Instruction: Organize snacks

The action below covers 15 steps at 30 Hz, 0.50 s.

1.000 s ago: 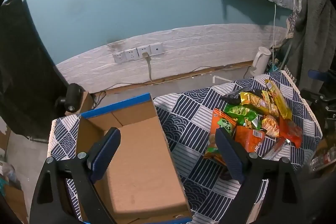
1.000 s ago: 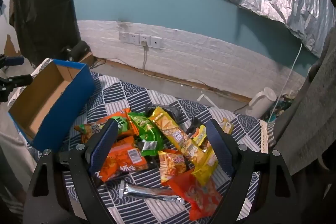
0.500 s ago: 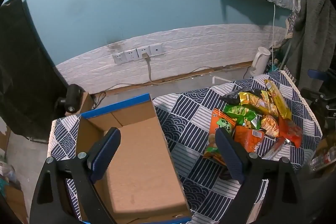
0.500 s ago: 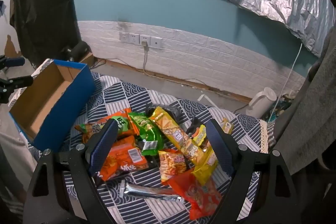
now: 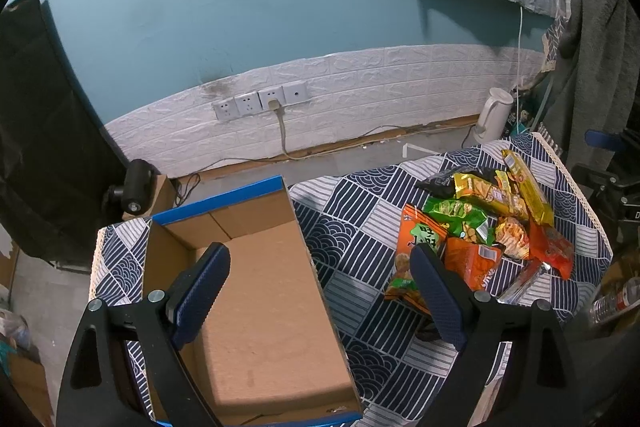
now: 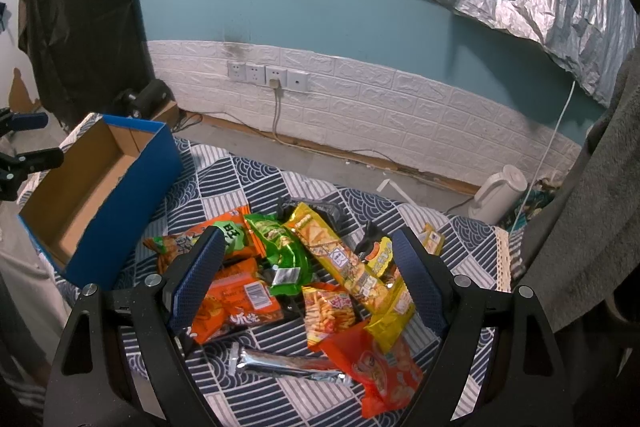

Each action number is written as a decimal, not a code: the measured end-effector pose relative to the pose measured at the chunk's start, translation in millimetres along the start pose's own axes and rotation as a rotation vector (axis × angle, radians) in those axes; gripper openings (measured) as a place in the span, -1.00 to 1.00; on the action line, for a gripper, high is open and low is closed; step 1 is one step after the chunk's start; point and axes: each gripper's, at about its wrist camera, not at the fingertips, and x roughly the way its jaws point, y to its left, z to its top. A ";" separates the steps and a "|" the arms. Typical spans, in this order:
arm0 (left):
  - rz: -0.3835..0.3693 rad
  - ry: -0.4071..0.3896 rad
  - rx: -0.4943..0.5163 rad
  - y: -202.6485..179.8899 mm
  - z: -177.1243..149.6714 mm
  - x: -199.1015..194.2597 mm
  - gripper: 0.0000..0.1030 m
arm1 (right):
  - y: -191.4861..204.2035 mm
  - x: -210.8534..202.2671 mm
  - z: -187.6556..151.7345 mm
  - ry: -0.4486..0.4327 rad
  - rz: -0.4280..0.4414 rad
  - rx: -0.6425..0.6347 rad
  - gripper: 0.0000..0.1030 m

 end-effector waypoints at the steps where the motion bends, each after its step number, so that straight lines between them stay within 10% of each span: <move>1: 0.001 -0.002 0.001 -0.7 -0.5 0.0 0.80 | -0.4 -0.1 0.5 0.001 0.003 0.002 0.64; 15: 0.001 -0.002 0.001 -1.0 -0.4 -0.1 0.80 | -0.6 -1.5 0.9 0.001 0.002 0.004 0.64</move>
